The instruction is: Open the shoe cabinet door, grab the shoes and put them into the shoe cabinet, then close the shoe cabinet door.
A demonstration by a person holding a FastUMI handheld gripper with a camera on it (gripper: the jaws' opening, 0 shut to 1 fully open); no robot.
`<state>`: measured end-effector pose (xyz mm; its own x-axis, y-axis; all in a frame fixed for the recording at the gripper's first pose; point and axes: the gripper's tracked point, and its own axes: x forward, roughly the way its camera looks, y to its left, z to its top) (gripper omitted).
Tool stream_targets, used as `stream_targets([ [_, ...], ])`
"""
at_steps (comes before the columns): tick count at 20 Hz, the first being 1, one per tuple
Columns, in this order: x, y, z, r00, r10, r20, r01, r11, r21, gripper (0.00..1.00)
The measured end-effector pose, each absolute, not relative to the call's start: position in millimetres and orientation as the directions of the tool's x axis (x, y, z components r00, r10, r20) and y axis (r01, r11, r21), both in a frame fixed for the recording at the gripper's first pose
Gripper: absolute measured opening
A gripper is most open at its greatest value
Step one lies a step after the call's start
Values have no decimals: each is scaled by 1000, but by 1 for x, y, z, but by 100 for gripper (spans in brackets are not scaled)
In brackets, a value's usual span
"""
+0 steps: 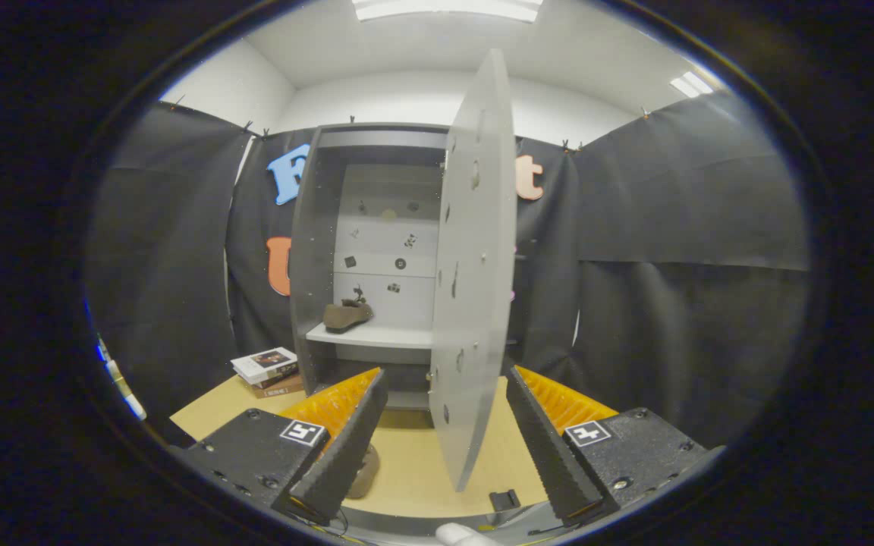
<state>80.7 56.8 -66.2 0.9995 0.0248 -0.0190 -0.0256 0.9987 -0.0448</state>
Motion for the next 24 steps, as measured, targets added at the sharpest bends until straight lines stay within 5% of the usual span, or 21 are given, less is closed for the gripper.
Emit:
stream_targets([
  [12,176,220,-261,935,224,-276,-230,973,10,100],
  [24,255,257,-451,742,281,-608,-155,955,252,99],
])
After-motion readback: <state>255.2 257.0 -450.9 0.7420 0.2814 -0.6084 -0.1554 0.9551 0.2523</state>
